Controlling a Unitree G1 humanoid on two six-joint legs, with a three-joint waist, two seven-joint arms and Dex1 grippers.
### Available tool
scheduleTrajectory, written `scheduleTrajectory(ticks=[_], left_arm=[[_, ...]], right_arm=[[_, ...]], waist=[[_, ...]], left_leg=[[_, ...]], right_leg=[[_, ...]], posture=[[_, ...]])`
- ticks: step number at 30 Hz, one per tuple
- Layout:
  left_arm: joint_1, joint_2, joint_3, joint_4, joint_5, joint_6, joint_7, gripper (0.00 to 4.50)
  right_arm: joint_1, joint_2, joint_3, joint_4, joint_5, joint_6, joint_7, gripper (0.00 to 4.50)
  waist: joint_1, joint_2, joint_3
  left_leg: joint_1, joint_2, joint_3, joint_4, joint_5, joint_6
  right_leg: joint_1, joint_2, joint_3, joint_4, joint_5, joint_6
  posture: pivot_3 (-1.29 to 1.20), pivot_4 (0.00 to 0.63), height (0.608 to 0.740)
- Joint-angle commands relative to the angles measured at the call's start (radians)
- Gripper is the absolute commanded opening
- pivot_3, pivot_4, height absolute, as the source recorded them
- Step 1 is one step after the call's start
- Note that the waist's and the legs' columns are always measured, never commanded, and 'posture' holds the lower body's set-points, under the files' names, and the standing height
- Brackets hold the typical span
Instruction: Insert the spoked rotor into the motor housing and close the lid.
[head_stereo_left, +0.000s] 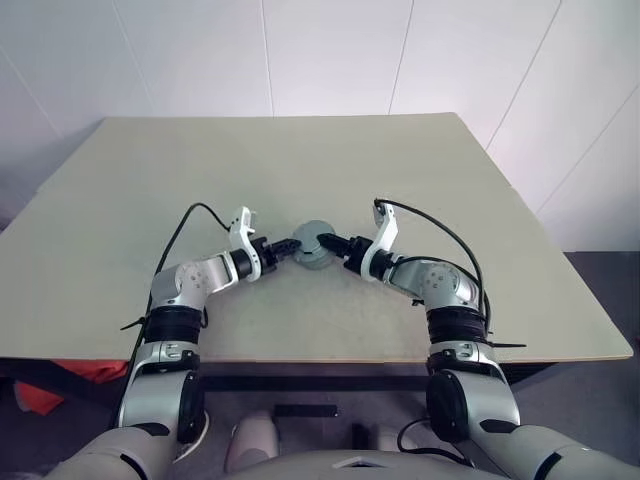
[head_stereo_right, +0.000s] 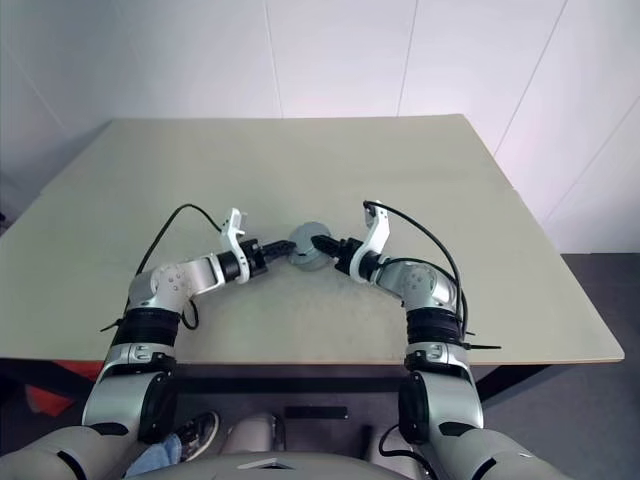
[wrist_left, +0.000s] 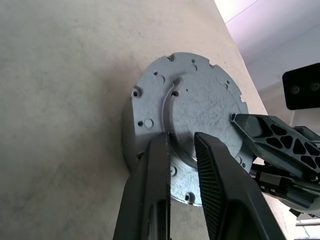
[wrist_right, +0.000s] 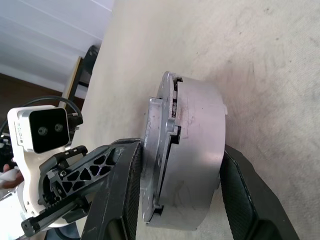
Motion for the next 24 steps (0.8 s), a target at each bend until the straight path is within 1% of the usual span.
scheduleTrajectory(ticks=[1,6,10,14,16,19,23,24], left_arm=[[-0.006,-0.021,-0.017,0.026,0.009,-0.011,0.003,0.86],[-0.022,-0.028,0.051,0.038,-0.019,-0.071,0.01,0.86],[-0.06,-0.042,0.198,0.043,-0.125,-0.083,0.043,0.86],[-0.067,-0.039,0.263,0.043,-0.179,-0.087,0.062,0.86],[-0.07,-0.035,0.288,0.052,-0.198,-0.093,0.075,0.86],[-0.065,-0.033,0.304,0.057,-0.206,-0.106,0.087,0.86],[-0.046,-0.04,0.317,0.032,-0.222,-0.12,0.085,0.86],[-0.04,-0.043,0.318,0.018,-0.229,-0.121,0.088,1.04]], right_arm=[[-0.019,0.006,0.022,0.028,-0.016,0.001,-0.025,2.19],[-0.029,0.006,0.006,0.046,-0.008,-0.003,-0.033,2.19],[-0.057,0.013,-0.057,0.091,0.03,0.01,-0.065,2.19],[-0.097,0.018,-0.137,0.163,0.079,0.026,-0.116,2.19],[-0.121,0.016,-0.178,0.197,0.107,0.03,-0.137,2.19],[-0.158,0.014,-0.228,0.225,0.149,0.031,-0.162,2.19],[-0.208,0.013,-0.276,0.243,0.193,0.017,-0.196,2.19],[-0.222,0.013,-0.286,0.246,0.198,0.01,-0.206,2.19]], waist=[[0.0,0.0,0.0],[-0.003,0.001,0.0],[-0.008,0.0,0.001],[-0.008,0.0,0.001],[-0.007,0.0,0.001],[-0.006,0.0,0.001],[-0.006,-0.001,0.001],[-0.006,-0.001,0.001]], left_leg=[[0.0,0.0,0.0,0.0,0.0,0.0],[0.0,0.001,0.0,-0.002,0.0,-0.001],[-0.001,0.001,0.001,-0.002,0.0,0.0],[-0.003,0.001,0.001,-0.002,0.001,-0.001],[-0.003,0.001,0.001,-0.002,0.001,-0.001],[-0.006,0.001,0.002,-0.002,0.001,-0.001],[-0.017,0.001,0.002,0.001,0.001,-0.002],[-0.019,0.001,0.002,0.002,0.001,-0.002]], right_leg=[[0.0,0.0,0.0,0.002,0.0,0.0],[-0.003,0.001,0.0,0.006,0.0,-0.001],[-0.004,0.001,0.0,0.006,0.0,-0.001],[-0.007,0.001,0.0,0.007,0.001,-0.003],[-0.007,0.001,0.0,0.007,0.003,-0.006],[-0.01,0.001,0.0,0.007,0.004,-0.007],[-0.02,0.001,0.0,0.009,0.005,-0.009],[-0.022,0.001,0.0,0.01,0.006,-0.01]], posture=[[0.0,0.0,0.74],[0.0,0.0,0.74],[0.0,0.0,0.74],[0.0,0.0,0.74],[0.0,0.0,0.74],[0.0,0.0,0.74],[0.0,0.0,0.74],[0.0,0.0,0.74]])
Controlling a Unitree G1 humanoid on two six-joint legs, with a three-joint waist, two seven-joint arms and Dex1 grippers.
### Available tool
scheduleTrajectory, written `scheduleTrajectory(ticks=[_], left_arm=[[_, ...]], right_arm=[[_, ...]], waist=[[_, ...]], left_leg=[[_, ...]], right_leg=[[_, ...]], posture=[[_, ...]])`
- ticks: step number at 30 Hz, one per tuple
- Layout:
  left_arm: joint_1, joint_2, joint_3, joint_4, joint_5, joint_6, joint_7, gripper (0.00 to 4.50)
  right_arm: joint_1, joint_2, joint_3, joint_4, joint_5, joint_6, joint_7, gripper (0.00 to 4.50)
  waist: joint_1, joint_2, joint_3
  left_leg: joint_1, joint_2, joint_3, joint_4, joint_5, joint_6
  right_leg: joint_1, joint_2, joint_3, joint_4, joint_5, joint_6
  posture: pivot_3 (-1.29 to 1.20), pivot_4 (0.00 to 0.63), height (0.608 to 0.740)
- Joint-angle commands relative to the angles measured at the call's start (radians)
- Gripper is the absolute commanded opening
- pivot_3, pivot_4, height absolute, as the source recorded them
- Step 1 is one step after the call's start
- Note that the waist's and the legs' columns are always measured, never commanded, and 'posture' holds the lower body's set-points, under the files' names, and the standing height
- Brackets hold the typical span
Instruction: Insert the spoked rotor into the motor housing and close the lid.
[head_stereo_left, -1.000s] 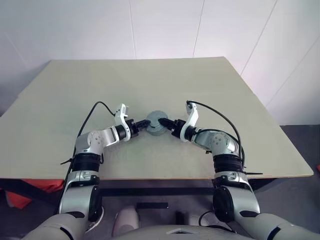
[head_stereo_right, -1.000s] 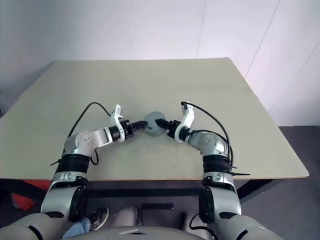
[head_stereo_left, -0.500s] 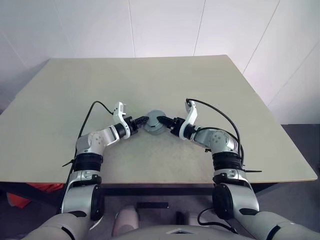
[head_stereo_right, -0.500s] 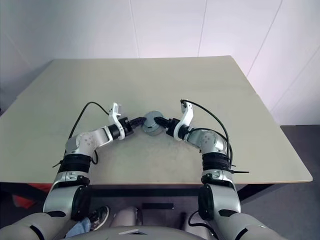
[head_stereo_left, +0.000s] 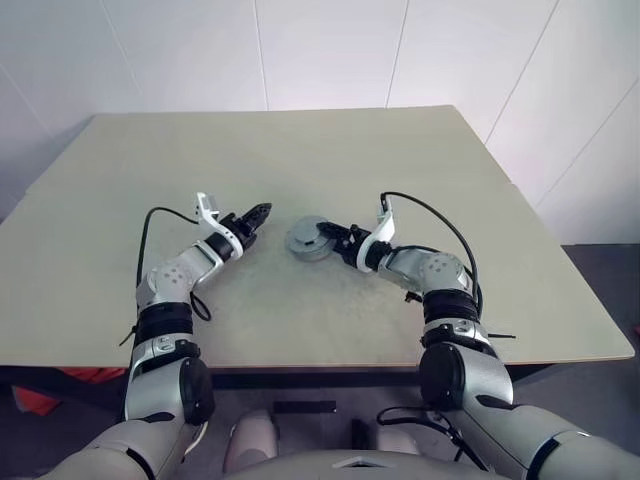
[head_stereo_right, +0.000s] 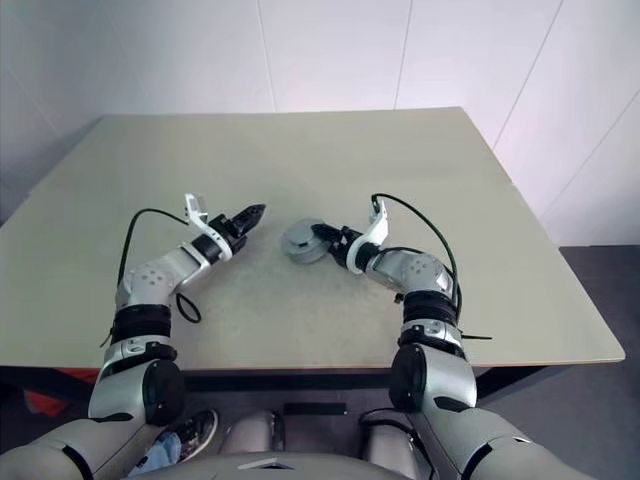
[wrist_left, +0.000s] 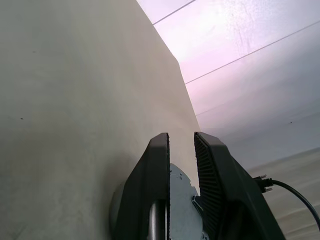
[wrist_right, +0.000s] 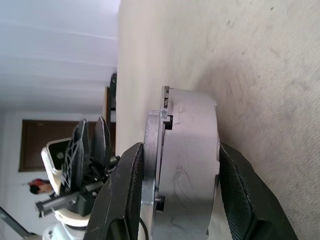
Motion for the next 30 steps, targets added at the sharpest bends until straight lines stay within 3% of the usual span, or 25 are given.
scheduleTrajectory(ticks=[1,11,17,30], left_arm=[[0.008,-0.005,0.017,-0.062,-0.046,-0.016,0.001,1.24],[0.053,-0.012,0.056,-0.102,-0.177,0.075,0.032,4.48],[0.056,-0.026,0.087,-0.093,-0.302,0.19,0.052,4.48],[0.041,-0.046,0.068,-0.056,-0.331,0.205,0.083,4.48]], right_arm=[[-0.075,-0.009,-0.046,-0.005,0.041,-0.045,-0.04,2.19],[-0.156,-0.034,-0.096,0.075,0.056,-0.089,-0.064,2.19],[-0.176,-0.021,-0.119,0.034,0.108,-0.042,-0.064,2.19],[-0.18,0.018,-0.131,-0.137,0.239,0.057,-0.152,2.19]], waist=[[0.0,0.0,0.0],[0.002,-0.002,0.001],[0.004,-0.003,0.002],[0.009,-0.007,0.006]], left_leg=[[-0.001,0.0,0.0,0.0,0.0,0.0],[-0.014,0.0,0.002,0.005,-0.001,0.002],[-0.015,0.0,0.002,0.006,-0.001,0.003],[-0.015,0.002,0.001,0.023,-0.001,0.002]], right_leg=[[-0.001,0.0,0.0,0.0,0.0,0.0],[-0.011,0.001,-0.001,0.002,0.002,0.003],[-0.011,0.001,-0.002,0.002,0.002,0.002],[-0.011,0.001,-0.001,0.018,0.001,0.001]], posture=[[0.0,0.0,0.74],[0.0,0.0,0.74],[0.0,0.0,0.74],[0.0,0.0,0.74]])
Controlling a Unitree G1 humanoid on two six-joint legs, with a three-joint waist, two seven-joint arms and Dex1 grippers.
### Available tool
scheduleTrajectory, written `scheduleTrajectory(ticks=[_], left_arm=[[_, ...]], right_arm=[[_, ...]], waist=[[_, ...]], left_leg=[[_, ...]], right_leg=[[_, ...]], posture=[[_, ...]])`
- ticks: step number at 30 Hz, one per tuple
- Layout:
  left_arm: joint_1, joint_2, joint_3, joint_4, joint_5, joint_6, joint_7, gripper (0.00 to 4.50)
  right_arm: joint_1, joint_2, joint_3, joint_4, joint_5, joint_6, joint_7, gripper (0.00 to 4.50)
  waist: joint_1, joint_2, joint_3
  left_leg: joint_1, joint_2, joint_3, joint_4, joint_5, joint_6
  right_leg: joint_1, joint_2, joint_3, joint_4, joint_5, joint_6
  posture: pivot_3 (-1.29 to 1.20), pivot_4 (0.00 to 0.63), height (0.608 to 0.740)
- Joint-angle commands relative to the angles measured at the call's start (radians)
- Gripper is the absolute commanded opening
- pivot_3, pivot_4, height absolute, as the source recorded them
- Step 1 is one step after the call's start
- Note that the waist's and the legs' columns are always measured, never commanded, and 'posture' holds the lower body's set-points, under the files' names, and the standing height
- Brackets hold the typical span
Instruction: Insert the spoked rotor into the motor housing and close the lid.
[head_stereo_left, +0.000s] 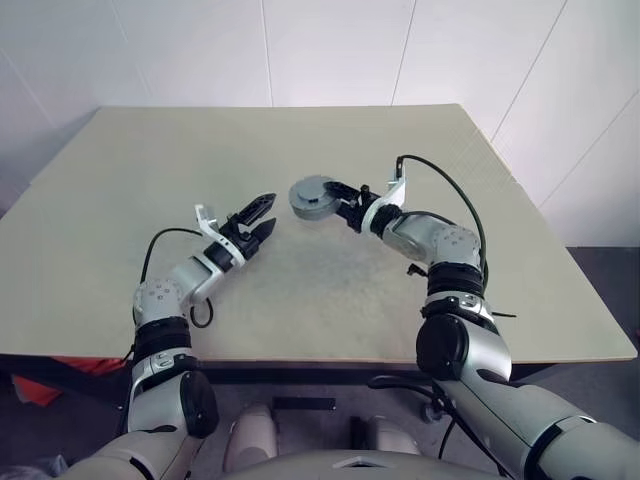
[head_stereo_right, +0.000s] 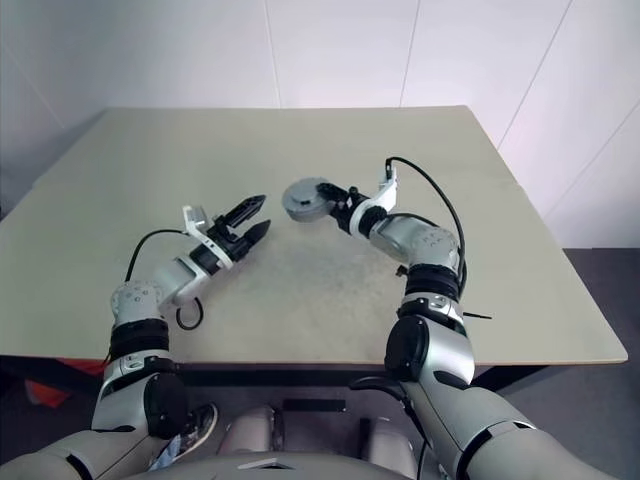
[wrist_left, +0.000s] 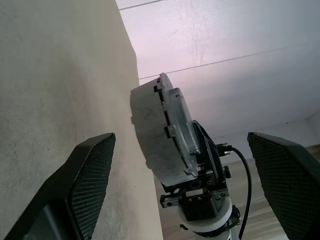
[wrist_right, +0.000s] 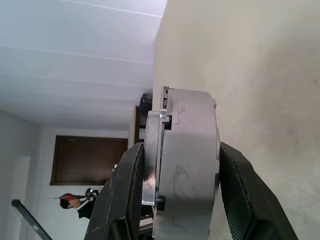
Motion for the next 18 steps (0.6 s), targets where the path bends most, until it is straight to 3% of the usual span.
scheduleTrajectory(ticks=[1,18], left_arm=[[-0.027,-0.008,-0.006,-0.001,-0.035,0.008,-0.003,4.48],[-0.1,-0.03,-0.016,0.067,-0.06,0.001,-0.038,4.48]], right_arm=[[-0.043,0.016,-0.004,-0.1,0.089,0.022,0.001,2.19],[0.018,0.033,0.064,-0.205,0.125,0.057,0.007,2.19]], waist=[[0.0,0.0,0.0],[0.001,-0.001,0.0]], left_leg=[[0.0,0.0,0.0,0.0,0.0,0.0],[-0.001,-0.001,-0.001,0.0,0.0,0.0]], right_leg=[[0.0,0.0,0.0,0.0,0.0,0.0],[0.0,0.0,0.0,0.0,0.003,0.004]], posture=[[0.0,0.0,0.74],[0.0,0.0,0.74]])
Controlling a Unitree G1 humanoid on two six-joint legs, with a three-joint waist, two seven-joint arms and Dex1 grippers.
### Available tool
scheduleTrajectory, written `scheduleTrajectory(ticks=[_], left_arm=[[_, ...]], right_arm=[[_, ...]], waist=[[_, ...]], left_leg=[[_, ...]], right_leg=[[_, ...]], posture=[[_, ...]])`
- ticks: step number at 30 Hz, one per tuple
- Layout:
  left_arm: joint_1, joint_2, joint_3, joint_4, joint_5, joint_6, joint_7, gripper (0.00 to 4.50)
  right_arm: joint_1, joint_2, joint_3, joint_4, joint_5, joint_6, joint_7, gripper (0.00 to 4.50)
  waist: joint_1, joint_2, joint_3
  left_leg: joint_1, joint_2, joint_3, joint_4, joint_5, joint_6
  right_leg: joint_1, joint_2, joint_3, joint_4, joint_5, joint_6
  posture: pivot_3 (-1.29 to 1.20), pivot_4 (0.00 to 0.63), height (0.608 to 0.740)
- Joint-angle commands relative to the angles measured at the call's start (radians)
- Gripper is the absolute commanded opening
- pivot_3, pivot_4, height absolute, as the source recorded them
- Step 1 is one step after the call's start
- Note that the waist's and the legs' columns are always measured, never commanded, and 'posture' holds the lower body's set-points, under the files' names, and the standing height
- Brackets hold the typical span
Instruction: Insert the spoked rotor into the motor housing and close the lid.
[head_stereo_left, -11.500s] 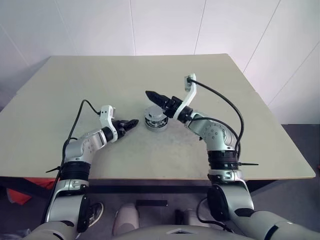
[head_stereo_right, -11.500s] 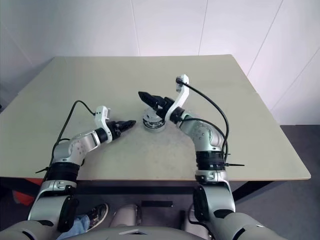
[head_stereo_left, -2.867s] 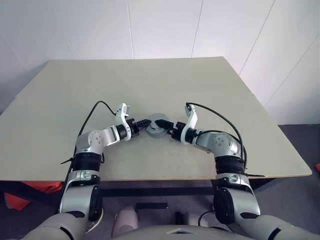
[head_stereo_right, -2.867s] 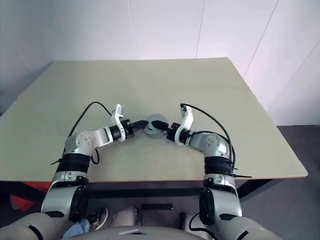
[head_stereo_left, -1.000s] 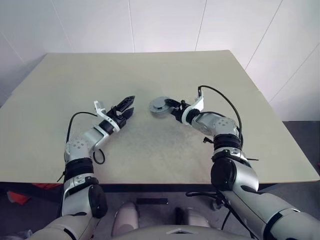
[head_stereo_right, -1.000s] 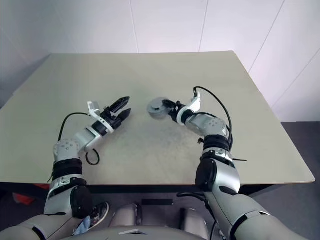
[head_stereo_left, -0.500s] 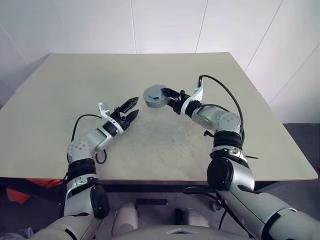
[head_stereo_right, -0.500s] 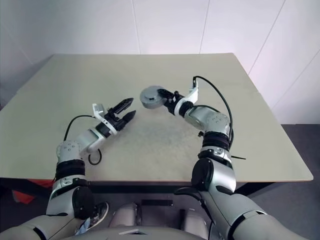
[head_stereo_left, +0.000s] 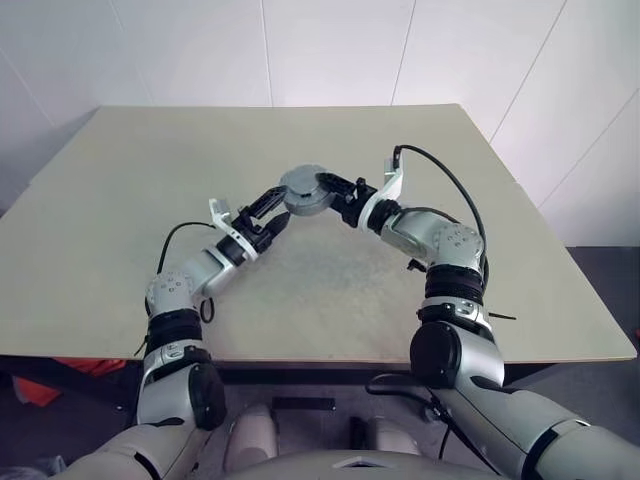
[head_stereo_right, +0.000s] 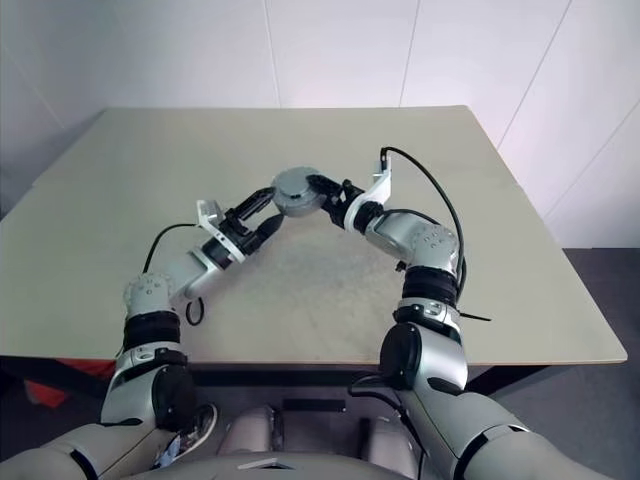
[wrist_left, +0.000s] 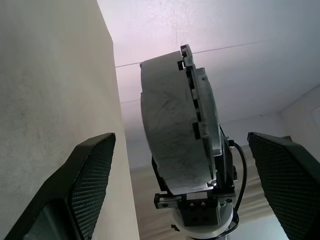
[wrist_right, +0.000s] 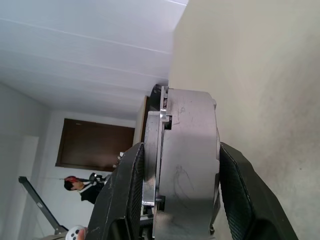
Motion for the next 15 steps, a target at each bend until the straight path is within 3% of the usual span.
scheduleTrajectory(ticks=[1,13,15], left_arm=[[-0.06,0.005,-0.009,0.048,-0.003,-0.028,-0.033,4.48],[-0.173,0.016,-0.065,0.27,0.121,-0.123,-0.165,4.48],[-0.173,0.019,-0.065,0.28,0.132,-0.134,-0.176,3.88]], right_arm=[[-0.022,0.004,0.017,-0.084,0.058,0.004,0.034,2.19],[-0.009,0.01,0.038,-0.117,0.068,0.0,0.034,2.19],[-0.006,0.011,0.039,-0.121,0.067,-0.003,0.033,2.19]], waist=[[0.001,0.0,0.0],[0.013,0.0,0.0],[0.017,0.0,0.0]], left_leg=[[0.0,0.0,0.0,0.0,0.0,0.0],[0.0,-0.001,-0.001,0.0,0.0,0.0],[0.0,0.0,-0.001,0.0,0.0,0.0]], right_leg=[[0.0,0.0,0.0,0.0,0.0,0.0],[0.0,0.0,0.0,0.0,0.0,0.0],[0.0,0.0,0.0,0.0,0.0,0.0]], posture=[[0.0,0.0,0.74],[0.0,0.0,0.74],[0.0,0.0,0.74]])
